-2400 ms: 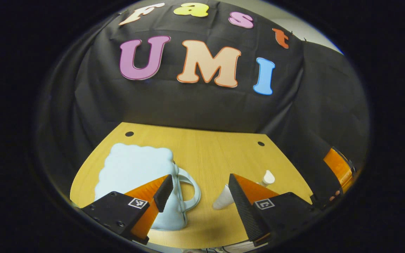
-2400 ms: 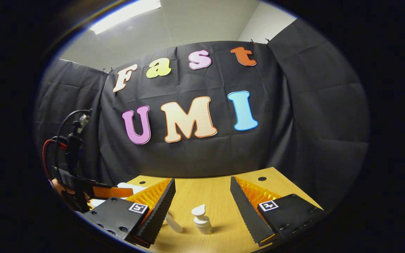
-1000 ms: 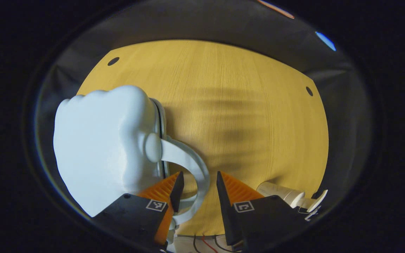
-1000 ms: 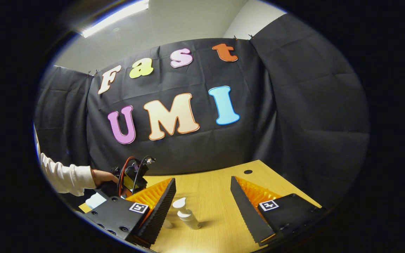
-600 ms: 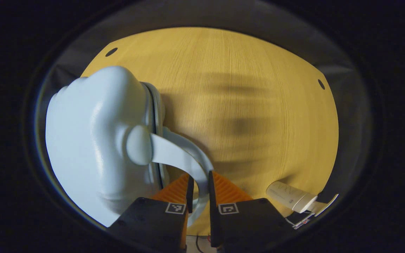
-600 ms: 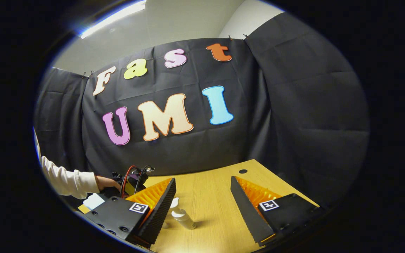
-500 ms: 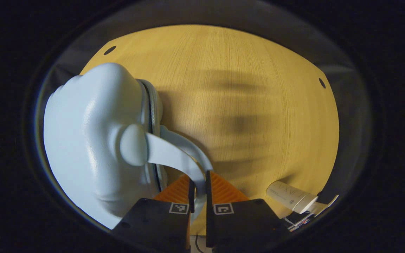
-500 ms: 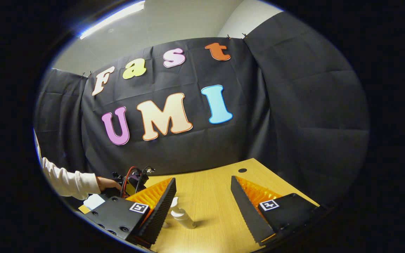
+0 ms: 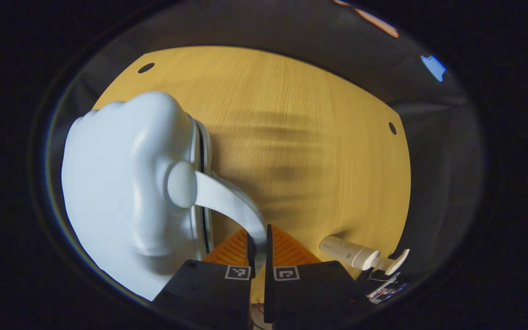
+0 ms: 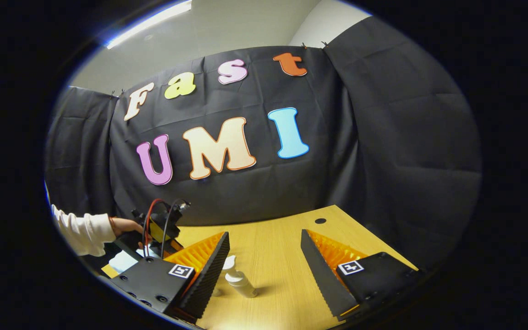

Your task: First open the suitcase, pack the skin care products into it, and then close the suitcase.

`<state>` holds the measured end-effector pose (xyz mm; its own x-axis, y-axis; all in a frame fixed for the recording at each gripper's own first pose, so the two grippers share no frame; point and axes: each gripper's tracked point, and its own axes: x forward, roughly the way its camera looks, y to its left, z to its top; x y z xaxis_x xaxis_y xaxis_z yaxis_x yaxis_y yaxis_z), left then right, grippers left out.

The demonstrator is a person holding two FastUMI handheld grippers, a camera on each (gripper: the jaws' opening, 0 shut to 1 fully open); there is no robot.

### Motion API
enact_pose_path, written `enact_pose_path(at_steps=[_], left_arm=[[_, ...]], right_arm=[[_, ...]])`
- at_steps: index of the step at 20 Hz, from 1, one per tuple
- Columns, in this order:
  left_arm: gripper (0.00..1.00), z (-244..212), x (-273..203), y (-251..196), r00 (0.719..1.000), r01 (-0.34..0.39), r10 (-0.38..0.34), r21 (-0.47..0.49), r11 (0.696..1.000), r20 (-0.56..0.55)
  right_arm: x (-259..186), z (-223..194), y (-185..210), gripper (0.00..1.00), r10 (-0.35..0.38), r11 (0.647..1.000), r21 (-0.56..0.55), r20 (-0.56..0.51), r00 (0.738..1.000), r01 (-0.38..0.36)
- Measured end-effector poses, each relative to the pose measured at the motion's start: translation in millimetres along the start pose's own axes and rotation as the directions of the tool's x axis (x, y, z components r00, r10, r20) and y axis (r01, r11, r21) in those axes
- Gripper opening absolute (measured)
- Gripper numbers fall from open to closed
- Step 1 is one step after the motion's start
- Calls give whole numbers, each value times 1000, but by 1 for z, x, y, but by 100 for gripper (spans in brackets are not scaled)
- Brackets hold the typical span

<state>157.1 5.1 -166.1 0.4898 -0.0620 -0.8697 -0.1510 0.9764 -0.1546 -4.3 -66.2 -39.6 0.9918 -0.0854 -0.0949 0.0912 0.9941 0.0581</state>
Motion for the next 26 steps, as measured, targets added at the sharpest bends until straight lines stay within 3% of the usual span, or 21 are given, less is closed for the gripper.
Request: enact_pose_path(at_steps=[10,17,19,21,26], left_arm=[[4,12,-144,23,983,142,-143,16,990,112],[4,35,-247,121,944,153,-124,-75,985,304],[4,37,-267,145,928,204,-159,-103,974,337],[4,37,-276,165,909,261,-196,-134,956,368],[4,39,-289,237,877,285,-188,-162,945,443]], right_arm=[[14,-3,34,98,55,998,-1,11,998,-55],[20,-5,73,98,101,995,-11,25,995,-101],[23,-6,84,98,110,994,-3,23,994,-110],[23,-10,93,98,115,993,20,17,993,-115],[22,-16,104,98,81,997,12,13,997,-81]])
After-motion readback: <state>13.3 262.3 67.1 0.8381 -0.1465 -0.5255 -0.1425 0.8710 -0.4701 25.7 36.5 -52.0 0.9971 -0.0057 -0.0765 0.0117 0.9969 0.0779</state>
